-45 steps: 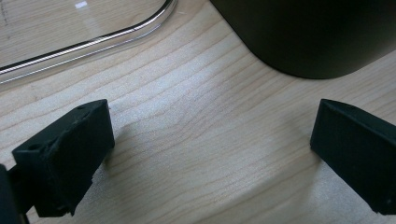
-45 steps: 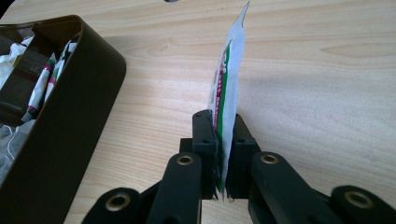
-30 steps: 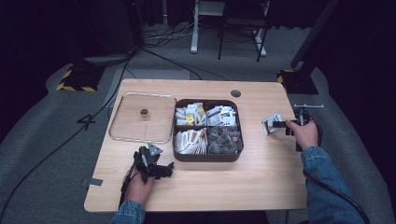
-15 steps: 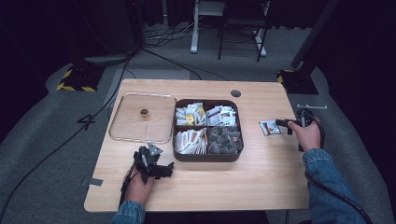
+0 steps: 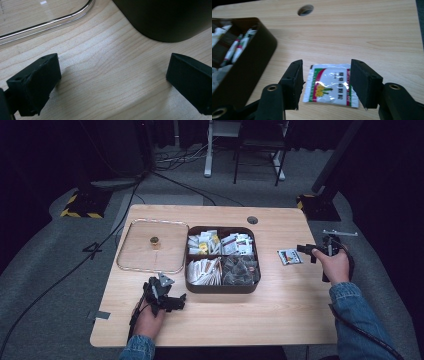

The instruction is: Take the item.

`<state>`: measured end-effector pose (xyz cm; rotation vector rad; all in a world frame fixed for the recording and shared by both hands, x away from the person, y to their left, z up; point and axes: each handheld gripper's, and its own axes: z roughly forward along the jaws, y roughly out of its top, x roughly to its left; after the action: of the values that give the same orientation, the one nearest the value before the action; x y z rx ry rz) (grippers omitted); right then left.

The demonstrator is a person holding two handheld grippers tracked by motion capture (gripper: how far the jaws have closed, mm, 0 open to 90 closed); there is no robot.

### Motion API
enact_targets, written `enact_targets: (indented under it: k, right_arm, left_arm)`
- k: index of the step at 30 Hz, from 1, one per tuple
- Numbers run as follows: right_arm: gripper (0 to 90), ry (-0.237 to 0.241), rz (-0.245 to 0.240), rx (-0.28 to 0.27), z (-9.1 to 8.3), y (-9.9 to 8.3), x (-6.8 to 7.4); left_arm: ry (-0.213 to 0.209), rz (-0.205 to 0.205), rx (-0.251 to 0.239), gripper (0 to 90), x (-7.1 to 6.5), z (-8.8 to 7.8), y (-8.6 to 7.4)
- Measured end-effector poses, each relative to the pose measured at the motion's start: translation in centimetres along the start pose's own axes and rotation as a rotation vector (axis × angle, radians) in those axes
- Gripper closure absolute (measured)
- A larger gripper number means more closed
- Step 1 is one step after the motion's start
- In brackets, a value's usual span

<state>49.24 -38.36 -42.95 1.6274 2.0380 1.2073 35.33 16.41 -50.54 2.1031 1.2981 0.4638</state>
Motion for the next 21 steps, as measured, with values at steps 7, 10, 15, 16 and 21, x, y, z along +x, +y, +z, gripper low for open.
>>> enact_targets:
  k: [7,10,15,16,21]
  right_arm:
    - [45.2,0.069,-0.036,-0.030,-2.3,-0.7,1.9]
    - [45.2,0.107,-0.058,-0.031,-3.1,-1.3,3.0]
    - [45.2,0.158,-0.085,-0.031,-3.9,-2.6,4.4]
    - [45.1,0.161,-0.089,-0.029,-3.9,-2.8,4.6]
    - [43.6,0.177,-0.121,-0.019,-4.1,-4.1,5.6]
  left_arm:
    - [0.000,0.000,0.000,0.0,0.0,0.0,0.0]
    - [0.003,-0.003,-0.001,0.1,0.0,0.0,0.0]
    - [0.003,-0.004,0.000,0.1,0.0,0.0,0.0]
    - [0.003,-0.004,0.000,0.1,-0.1,0.0,0.0]
    - [0.003,-0.004,0.000,0.1,-0.1,0.0,0.0]
